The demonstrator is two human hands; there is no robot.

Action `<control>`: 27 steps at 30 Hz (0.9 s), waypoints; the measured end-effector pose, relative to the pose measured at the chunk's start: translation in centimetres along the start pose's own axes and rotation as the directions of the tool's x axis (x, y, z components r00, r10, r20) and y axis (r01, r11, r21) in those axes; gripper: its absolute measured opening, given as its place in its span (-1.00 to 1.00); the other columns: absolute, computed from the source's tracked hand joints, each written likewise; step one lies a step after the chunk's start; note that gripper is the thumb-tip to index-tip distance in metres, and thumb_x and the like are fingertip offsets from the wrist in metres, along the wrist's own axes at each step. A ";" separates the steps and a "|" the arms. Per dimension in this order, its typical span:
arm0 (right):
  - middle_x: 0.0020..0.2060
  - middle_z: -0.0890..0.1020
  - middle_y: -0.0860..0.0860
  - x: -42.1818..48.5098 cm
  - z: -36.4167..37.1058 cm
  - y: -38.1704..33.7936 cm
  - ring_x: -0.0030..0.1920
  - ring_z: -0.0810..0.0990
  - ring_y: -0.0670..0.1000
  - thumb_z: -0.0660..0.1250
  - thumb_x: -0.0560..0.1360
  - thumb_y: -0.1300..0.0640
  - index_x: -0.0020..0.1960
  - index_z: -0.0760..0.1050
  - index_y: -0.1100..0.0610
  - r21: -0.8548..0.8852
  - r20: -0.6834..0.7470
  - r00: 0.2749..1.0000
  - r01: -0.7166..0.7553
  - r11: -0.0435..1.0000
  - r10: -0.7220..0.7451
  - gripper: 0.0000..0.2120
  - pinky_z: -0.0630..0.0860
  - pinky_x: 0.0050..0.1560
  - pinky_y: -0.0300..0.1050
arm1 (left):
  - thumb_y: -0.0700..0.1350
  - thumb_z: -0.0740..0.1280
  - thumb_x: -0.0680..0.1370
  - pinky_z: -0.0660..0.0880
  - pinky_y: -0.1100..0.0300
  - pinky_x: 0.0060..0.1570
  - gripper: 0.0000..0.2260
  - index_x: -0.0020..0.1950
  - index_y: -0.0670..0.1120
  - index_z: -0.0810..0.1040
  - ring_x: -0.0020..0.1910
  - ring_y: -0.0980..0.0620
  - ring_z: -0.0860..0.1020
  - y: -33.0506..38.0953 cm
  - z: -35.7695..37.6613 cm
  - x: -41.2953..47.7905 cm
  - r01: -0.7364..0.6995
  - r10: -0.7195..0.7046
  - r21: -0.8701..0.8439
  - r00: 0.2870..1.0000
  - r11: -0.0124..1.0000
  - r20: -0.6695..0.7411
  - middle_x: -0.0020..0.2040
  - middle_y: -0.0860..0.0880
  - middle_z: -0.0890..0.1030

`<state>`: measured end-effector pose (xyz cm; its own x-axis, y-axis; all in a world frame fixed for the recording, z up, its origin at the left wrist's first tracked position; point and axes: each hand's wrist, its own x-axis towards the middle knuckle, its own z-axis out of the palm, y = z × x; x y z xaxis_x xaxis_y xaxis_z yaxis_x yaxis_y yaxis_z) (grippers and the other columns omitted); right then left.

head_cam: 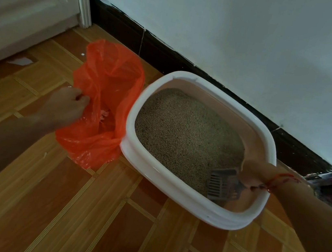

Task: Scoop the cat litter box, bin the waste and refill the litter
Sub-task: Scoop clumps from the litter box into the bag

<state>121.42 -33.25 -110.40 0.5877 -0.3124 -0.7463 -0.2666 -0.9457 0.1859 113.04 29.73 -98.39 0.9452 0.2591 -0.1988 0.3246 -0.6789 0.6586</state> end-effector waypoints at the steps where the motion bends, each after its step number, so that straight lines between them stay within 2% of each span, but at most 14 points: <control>1: -0.22 0.59 -0.01 -9.8 -1.1 -6.0 -0.33 0.56 -0.05 0.63 0.19 -0.18 0.12 0.56 0.10 -0.030 0.010 1.000 -0.017 0.999 0.017 -0.38 0.46 -0.42 -0.25 | -0.09 0.15 0.66 0.33 0.12 -0.36 -0.71 -0.16 -0.22 0.49 -0.33 -0.07 0.46 0.0 0.0 0.0 0.002 -0.002 -0.001 1.000 1.000 -0.003 -0.24 -0.17 0.53; 2: -0.27 0.57 0.02 -17.6 -1.5 -10.5 -0.40 0.49 -0.06 0.51 0.42 0.03 0.05 0.55 0.17 0.018 0.057 0.998 -0.024 1.000 0.023 -0.68 0.39 -0.48 -0.28 | -0.09 0.16 0.66 0.33 0.12 -0.36 -0.71 -0.17 -0.21 0.49 -0.34 -0.07 0.46 -0.1 -0.1 0.0 0.005 -0.005 -0.001 1.000 1.000 -0.005 -0.25 -0.16 0.52; 3: -0.31 0.56 0.05 -20.4 -1.9 -12.6 -0.43 0.44 -0.06 0.41 0.51 0.13 0.01 0.54 0.23 0.041 0.043 0.999 -0.005 0.999 0.003 -0.83 0.35 -0.49 -0.28 | -0.08 0.16 0.66 0.33 0.12 -0.37 -0.71 -0.18 -0.20 0.48 -0.34 -0.07 0.46 -0.1 -0.1 0.0 0.009 -0.009 -0.004 1.000 1.000 -0.006 -0.25 -0.16 0.52; 4: -0.32 0.55 0.06 -22.0 -2.3 -13.8 -0.44 0.41 -0.06 0.36 0.53 0.17 -0.02 0.55 0.27 0.047 0.040 0.999 0.001 0.999 -0.002 -0.85 0.34 -0.48 -0.28 | -0.08 0.16 0.66 0.34 0.12 -0.36 -0.71 -0.18 -0.20 0.48 -0.34 -0.07 0.46 -0.1 -0.2 0.0 0.013 -0.013 -0.005 1.000 1.000 -0.007 -0.25 -0.16 0.52; 7: -0.38 0.53 0.07 -21.9 -1.6 -14.6 -0.45 0.40 -0.05 0.36 0.50 0.21 -0.18 0.56 0.28 0.146 0.002 0.998 0.059 0.987 -0.060 -0.85 0.34 -0.41 -0.25 | -0.09 0.16 0.66 0.35 0.11 -0.36 -0.71 -0.18 -0.19 0.49 -0.32 -0.07 0.46 -0.2 -0.1 0.1 0.004 -0.004 0.016 1.000 1.000 -0.022 -0.24 -0.15 0.52; 11: -0.49 0.46 0.03 -21.0 -0.3 -16.9 -0.48 0.38 -0.06 0.38 0.48 0.15 -0.39 0.45 0.19 0.155 -0.081 0.983 0.173 0.973 -0.162 -0.71 0.33 -0.41 -0.23 | -0.10 0.17 0.66 0.34 0.12 -0.36 -0.72 -0.18 -0.19 0.49 -0.31 -0.07 0.47 -0.5 0.1 0.3 0.015 -0.015 0.002 1.000 1.000 -0.022 -0.22 -0.16 0.53; 17: -0.56 0.44 0.03 -19.5 0.5 -18.5 -0.55 0.35 -0.06 0.37 0.46 0.21 -0.44 0.46 0.18 0.315 -0.132 0.972 0.227 0.922 -0.195 -0.70 0.29 -0.50 -0.26 | -0.10 0.17 0.66 0.29 0.17 -0.40 -0.71 -0.23 -0.15 0.45 -0.38 -0.03 0.42 -0.8 0.2 0.1 0.030 -0.029 -0.012 1.000 0.999 0.002 -0.27 -0.13 0.50; 20: -0.59 0.43 0.02 -19.3 0.9 -19.3 -0.56 0.34 -0.06 0.40 0.45 0.18 -0.44 0.46 0.19 0.414 -0.146 0.962 0.270 0.869 -0.230 -0.69 0.27 -0.54 -0.30 | -0.09 0.16 0.67 0.30 0.15 -0.39 -0.71 -0.22 -0.15 0.46 -0.35 -0.03 0.44 -1.0 0.3 0.2 0.033 -0.033 -0.005 0.999 0.999 -0.001 -0.26 -0.13 0.51; 27: -0.48 0.41 0.05 -18.8 2.0 -19.5 -0.41 0.34 -0.01 0.38 0.45 0.19 -0.43 0.41 0.16 0.493 -0.223 0.946 0.319 0.809 -0.237 -0.70 0.26 -0.35 -0.18 | -0.09 0.15 0.67 0.32 0.16 -0.40 -0.73 -0.16 -0.16 0.48 -0.35 -0.02 0.45 -0.5 0.5 -0.2 0.051 -0.051 0.012 0.999 0.999 0.012 -0.25 -0.13 0.51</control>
<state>113.99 -8.71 -101.27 0.7893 -0.0912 -0.6072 -0.4047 -0.8210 -0.4027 112.73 29.69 -99.06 0.9277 0.2855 -0.2407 0.3729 -0.6730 0.6388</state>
